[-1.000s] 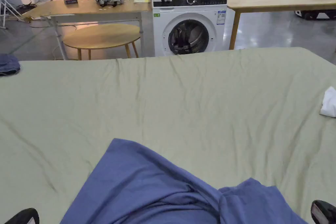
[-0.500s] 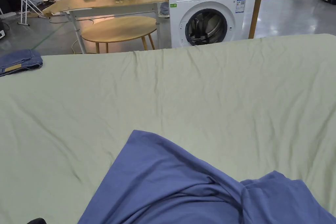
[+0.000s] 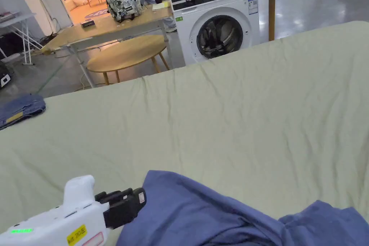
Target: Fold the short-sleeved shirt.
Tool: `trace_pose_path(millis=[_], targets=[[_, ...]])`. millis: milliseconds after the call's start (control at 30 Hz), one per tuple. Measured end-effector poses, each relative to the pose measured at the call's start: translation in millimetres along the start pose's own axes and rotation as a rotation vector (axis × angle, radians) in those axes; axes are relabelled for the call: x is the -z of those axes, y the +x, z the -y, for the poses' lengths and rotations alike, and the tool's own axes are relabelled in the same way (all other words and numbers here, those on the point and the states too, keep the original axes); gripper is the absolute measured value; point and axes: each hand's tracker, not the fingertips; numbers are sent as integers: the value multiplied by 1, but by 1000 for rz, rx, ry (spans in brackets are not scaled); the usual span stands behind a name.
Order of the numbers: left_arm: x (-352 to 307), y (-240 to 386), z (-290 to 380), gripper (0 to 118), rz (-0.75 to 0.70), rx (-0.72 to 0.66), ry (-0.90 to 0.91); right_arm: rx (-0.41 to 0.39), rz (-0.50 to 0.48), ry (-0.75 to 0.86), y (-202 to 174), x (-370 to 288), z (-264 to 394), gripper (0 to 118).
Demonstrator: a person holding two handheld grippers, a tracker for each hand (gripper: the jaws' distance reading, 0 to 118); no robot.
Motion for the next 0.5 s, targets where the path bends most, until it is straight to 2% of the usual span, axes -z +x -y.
trace_pose_path(millis=[167, 233, 333, 433, 467, 500], targets=[[128, -24, -46, 52, -66, -27, -228, 82, 58, -30, 28, -1, 7, 0], [163, -30, -50, 52, -126, -8, -285, 97, 113, -45, 37, -3, 10, 0], [193, -41, -44, 52, -175, -32, -371, 114, 159, -55, 52, -9, 12, 0], [193, -29, -35, 51, -217, 70, -358, 131, 191, -61, 64, -13, 14, 0], [191, -23, -35, 43, -232, 88, -347, 142, 199, -61, 67, -14, 14, 0], [192, -19, -35, 22, -196, 115, -362, 160, 197, -59, 69, -15, 15, 0]])
